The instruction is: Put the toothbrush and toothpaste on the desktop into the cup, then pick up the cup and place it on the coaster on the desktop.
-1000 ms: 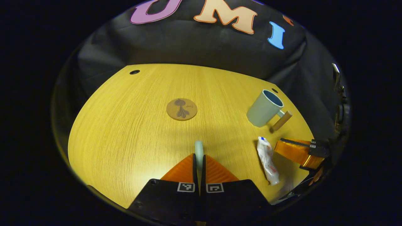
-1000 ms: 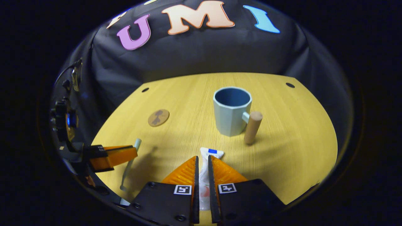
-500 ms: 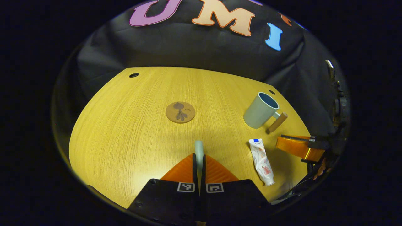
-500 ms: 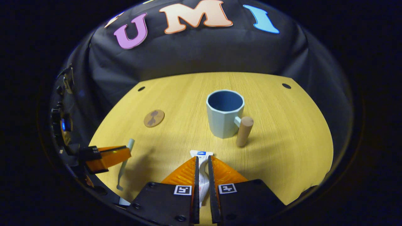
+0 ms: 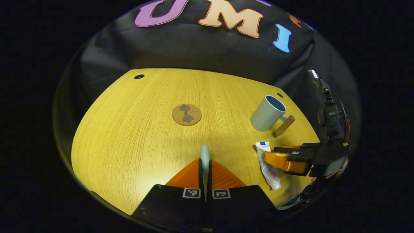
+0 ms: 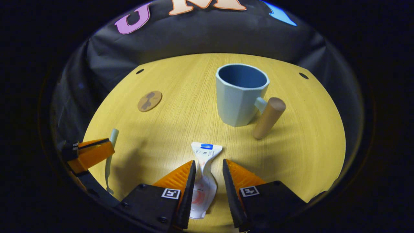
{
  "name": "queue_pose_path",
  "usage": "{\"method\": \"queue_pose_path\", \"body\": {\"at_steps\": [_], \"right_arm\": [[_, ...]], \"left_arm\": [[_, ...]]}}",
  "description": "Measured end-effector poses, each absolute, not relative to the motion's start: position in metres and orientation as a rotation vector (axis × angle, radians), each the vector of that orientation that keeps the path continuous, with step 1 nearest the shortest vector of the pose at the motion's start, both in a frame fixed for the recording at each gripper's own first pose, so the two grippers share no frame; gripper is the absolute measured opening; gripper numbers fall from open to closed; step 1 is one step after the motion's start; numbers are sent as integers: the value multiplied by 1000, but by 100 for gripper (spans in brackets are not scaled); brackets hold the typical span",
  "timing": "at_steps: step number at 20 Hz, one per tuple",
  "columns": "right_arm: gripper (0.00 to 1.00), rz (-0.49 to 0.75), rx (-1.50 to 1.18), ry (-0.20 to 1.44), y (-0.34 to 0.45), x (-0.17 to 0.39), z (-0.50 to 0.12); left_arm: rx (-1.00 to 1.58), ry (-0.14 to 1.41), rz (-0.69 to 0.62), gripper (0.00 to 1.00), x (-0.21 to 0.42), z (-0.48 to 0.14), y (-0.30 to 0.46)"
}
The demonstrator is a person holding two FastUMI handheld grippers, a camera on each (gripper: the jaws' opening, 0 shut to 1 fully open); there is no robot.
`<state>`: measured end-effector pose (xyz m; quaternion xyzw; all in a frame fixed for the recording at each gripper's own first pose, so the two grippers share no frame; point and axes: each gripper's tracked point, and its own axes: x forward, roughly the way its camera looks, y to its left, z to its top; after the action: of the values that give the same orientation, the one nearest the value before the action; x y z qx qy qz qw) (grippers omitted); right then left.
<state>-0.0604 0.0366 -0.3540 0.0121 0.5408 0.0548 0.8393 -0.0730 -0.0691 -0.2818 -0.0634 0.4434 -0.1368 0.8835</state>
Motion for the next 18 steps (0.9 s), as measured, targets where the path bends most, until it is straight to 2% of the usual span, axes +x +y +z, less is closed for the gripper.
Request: {"method": "queue_pose_path", "body": {"at_steps": [1, 2, 3, 5, 6, 7, 8, 9, 11, 12, 17, 18], "right_arm": [[46, 119, 27, 1158, 38, -62, -358], [46, 120, 26, 1174, 40, -63, -361], [53, 114, 10, 1168, 40, -61, -365], [39, 110, 11, 1170, 44, -60, -365], [36, 109, 9, 1162, 44, -58, -365], [30, 106, 8, 1164, 39, -60, -362], [29, 102, 18, 1166, 37, -58, -361], [19, 100, 30, 1166, 38, -58, -364], [15, 94, 31, 1129, 37, -53, -361], [10, 106, 32, 1131, 37, -55, -359], [7, 106, 71, 1012, 34, -39, -329], [9, 113, 65, 993, 34, -36, -326]], "left_arm": [[-129, 925, -284, 0, -73, -281, -68], [-130, 924, -283, 0, -73, -281, -67], [-132, 926, -281, 0, -73, -281, -66], [-133, 925, -278, 0, -73, -283, -64], [-132, 930, -277, 0, -74, -284, -64], [-133, 927, -278, 0, -73, -284, -64], [-132, 928, -277, 0, -73, -282, -65], [-132, 927, -276, 0, -73, -282, -65], [-139, 931, -273, 0, -74, -284, -64], [-141, 933, -273, 0, -75, -286, -63], [-140, 926, -276, 0, -72, -283, -66], [-142, 925, -280, 0, -70, -280, -69]]}}
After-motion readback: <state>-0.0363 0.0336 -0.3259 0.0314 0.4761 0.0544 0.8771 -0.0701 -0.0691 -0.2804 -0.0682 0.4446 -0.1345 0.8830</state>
